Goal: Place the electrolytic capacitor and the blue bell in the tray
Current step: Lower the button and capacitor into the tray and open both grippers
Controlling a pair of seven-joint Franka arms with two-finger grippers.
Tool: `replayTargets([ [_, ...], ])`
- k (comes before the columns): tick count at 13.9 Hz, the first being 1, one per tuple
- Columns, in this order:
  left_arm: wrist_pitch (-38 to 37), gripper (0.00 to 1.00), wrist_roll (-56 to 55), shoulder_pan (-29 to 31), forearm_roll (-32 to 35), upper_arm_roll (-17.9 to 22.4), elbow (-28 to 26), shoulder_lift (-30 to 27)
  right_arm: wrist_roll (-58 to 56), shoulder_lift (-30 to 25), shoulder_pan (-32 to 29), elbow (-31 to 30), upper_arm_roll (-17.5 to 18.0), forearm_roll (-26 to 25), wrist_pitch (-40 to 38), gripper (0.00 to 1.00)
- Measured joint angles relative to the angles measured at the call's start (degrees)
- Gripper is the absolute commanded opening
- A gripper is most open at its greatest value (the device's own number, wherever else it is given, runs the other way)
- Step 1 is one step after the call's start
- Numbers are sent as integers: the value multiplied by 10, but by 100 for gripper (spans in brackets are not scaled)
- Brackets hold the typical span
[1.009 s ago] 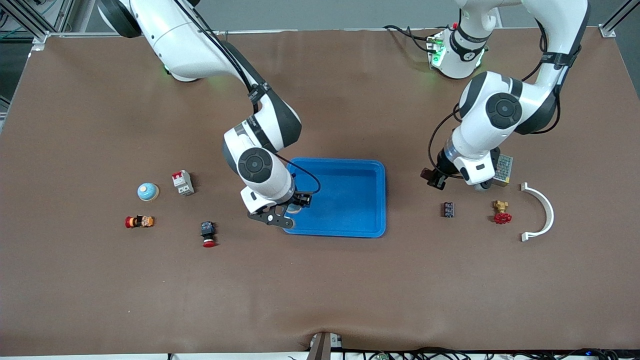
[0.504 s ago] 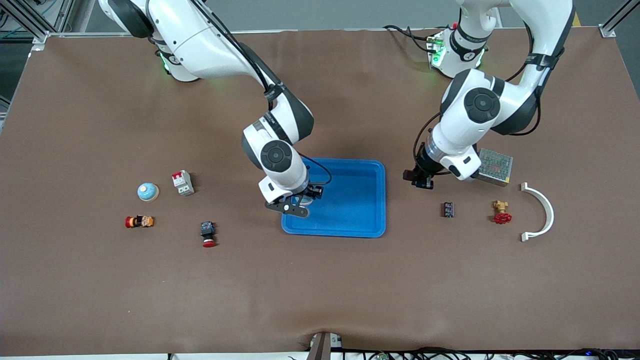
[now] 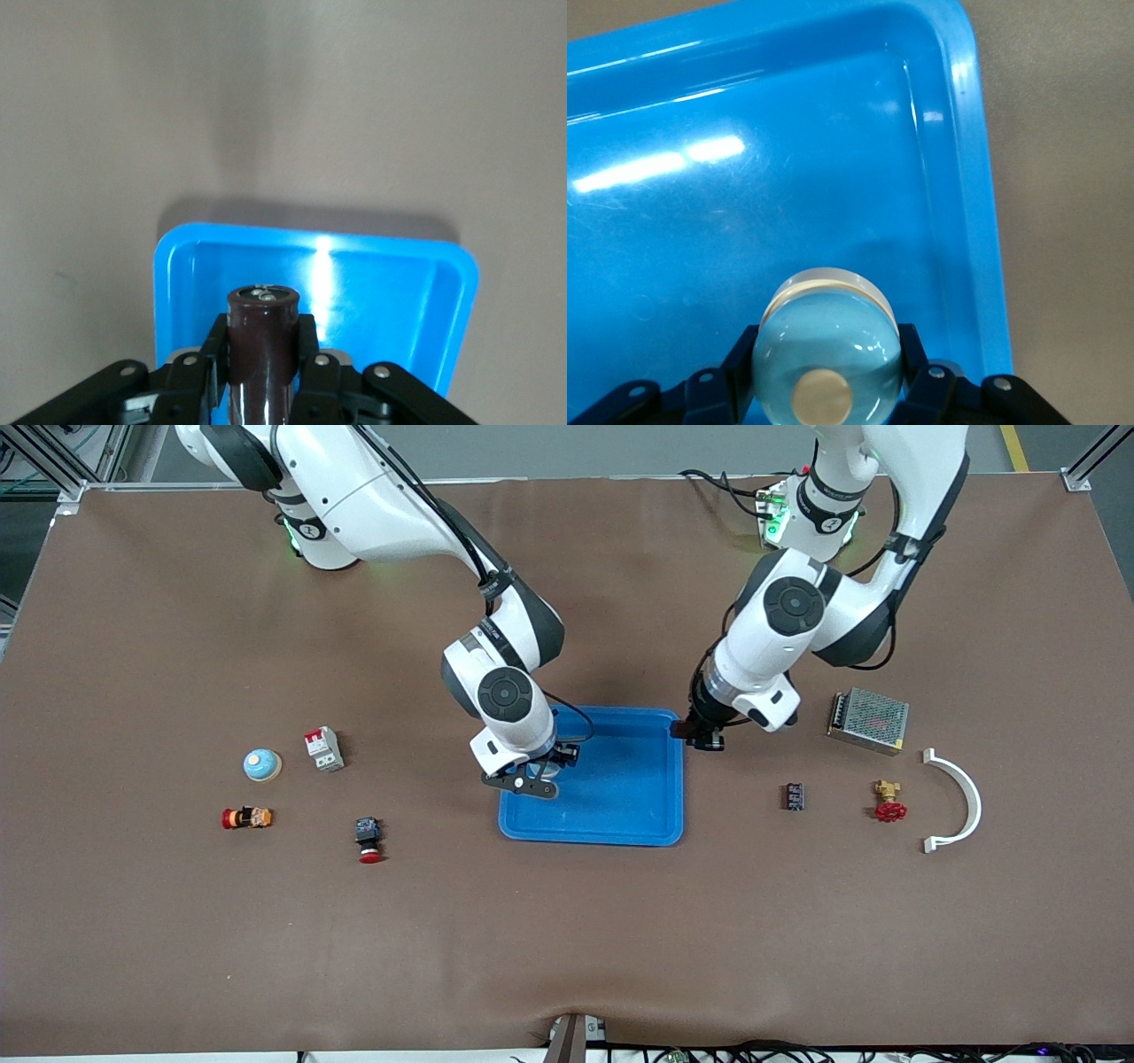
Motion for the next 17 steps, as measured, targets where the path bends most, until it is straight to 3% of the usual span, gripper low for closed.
replayTargets([
  [3, 11, 0, -49, -23, 38, 0, -1, 14, 0, 3, 2, -6, 0, 0, 11, 52],
  [11, 72, 0, -200, -45, 227, 0, 1, 111, 0, 8, 4, -15, 0, 0, 36, 52],
  [14, 76, 0, -224, -46, 260, 0, 4, 126, 0, 11, 5, -17, 0, 0, 49, 53],
  [17, 76, 0, -225, -53, 264, 0, 5, 131, 0, 13, 6, -18, 0, 0, 52, 59],
])
